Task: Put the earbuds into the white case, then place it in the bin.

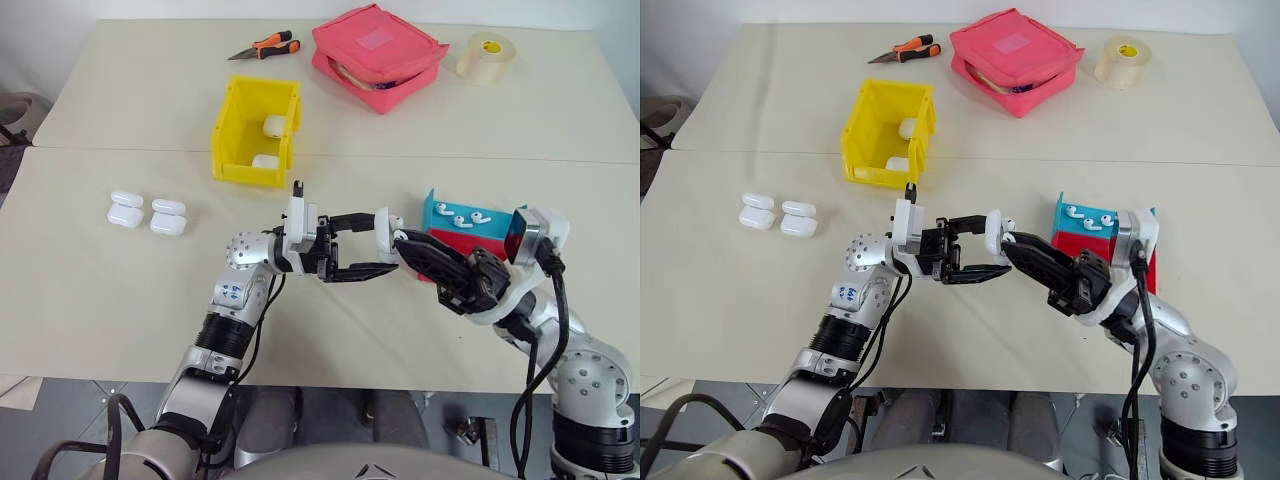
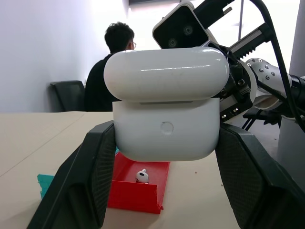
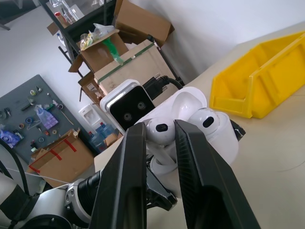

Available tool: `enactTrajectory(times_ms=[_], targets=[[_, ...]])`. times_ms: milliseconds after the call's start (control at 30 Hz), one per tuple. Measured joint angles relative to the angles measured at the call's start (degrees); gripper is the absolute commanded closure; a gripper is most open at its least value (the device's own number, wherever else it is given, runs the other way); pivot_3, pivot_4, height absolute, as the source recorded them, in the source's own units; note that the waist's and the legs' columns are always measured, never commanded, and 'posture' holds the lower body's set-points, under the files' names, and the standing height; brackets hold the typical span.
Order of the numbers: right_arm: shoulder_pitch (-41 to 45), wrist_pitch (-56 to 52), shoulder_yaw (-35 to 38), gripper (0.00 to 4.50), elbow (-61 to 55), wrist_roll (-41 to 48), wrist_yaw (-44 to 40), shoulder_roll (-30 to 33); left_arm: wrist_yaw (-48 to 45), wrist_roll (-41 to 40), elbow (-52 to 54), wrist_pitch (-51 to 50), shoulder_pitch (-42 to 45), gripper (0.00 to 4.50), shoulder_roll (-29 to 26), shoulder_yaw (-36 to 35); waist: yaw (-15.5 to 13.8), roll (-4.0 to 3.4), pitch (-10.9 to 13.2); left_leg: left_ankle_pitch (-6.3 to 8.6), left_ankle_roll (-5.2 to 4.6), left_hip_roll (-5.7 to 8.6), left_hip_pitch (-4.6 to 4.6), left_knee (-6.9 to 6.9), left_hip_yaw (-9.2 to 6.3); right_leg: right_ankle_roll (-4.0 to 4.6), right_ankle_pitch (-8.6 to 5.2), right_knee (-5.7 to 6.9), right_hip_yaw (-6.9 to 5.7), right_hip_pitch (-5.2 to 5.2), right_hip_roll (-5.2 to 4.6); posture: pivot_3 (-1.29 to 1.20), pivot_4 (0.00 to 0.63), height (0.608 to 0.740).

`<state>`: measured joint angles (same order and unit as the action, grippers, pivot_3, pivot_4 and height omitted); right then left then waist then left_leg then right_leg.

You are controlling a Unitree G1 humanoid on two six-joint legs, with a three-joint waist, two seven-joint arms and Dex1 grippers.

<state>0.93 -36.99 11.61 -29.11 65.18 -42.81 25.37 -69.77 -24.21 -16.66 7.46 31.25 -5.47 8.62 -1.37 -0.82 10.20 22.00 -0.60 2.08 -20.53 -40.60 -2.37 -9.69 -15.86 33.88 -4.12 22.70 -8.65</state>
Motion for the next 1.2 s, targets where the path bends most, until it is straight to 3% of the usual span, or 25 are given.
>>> enactTrajectory(times_ms=[300,333,600,733,833,1000,1133,1200], targets=[[0.0,1.4,-1.0,4.03,0.2,-2.3,-2.0,3.5,-0.4,0.6,-0.3,-0.1,-0.1,1.74,0.0,0.4,0.0,0.00,0.0,0.00,0.00,0.00,0.00,0.00,0.00,0.00,0.00,-0.01,0.00,0.00,0.00,0.00,0.150,0.740],[0.4,1.1,-0.9,3.31,0.3,-2.2,-2.0,4.1,-0.4,0.7,-0.3,-0.1,-0.1,1.74,0.0,0.4,0.0,0.00,0.0,0.00,0.00,0.00,0.00,0.00,0.00,0.00,0.00,-0.01,0.00,0.00,0.00,0.00,0.150,0.740],[0.9,1.0,-0.1,0.82,1.0,-4.1,-2.7,6.8,0.2,0.5,-0.2,-0.5,0.0,1.74,0.3,-1.0,-0.2,0.00,0.0,0.00,0.00,0.01,0.00,0.00,-0.01,0.00,0.00,-0.02,0.00,-0.03,-0.01,0.00,0.150,0.740],[-1.6,1.5,2.3,0.82,3.0,-6.6,-4.5,9.8,0.3,0.2,0.3,-1.3,0.0,1.74,-1.0,-0.9,-0.1,0.00,0.0,0.01,-0.01,0.00,0.00,0.04,0.01,0.00,0.00,-0.03,0.00,-0.03,0.00,0.00,0.150,0.740],[-3.2,2.1,4.8,1.38,4.2,-7.7,-6.1,11.8,0.7,1.9,0.3,-1.5,0.0,1.74,-5.1,-1.0,0.1,0.00,0.0,0.01,-0.01,-0.01,0.05,0.06,0.05,0.00,0.00,-0.02,0.02,-0.03,0.00,0.00,0.150,0.740],[-2.5,4.7,5.9,3.01,4.6,-11.6,-8.4,13.7,1.6,12.9,-1.6,3.3,2.7,1.74,-13.6,2.1,0.0,0.00,0.0,0.01,-0.01,0.01,0.08,0.09,0.09,0.00,0.00,-0.02,0.05,-0.04,0.02,0.00,0.150,0.740],[0.9,5.7,2.6,4.40,4.4,-16.7,-8.7,15.4,3.1,17.2,-2.1,3.2,4.4,1.74,-15.0,3.7,-0.2,0.01,0.0,0.01,-0.02,0.01,0.07,0.09,0.05,0.00,0.00,-0.05,0.03,-0.05,0.01,0.00,0.150,0.740],[3.5,5.3,-0.6,4.46,3.8,-19.3,-8.0,16.5,3.4,18.5,-1.6,1.8,5.1,1.74,-14.8,5.4,-0.1,0.01,0.0,0.01,-0.02,0.01,0.06,0.09,0.04,0.00,0.00,-0.05,0.03,-0.05,0.00,0.00,0.150,0.740]])
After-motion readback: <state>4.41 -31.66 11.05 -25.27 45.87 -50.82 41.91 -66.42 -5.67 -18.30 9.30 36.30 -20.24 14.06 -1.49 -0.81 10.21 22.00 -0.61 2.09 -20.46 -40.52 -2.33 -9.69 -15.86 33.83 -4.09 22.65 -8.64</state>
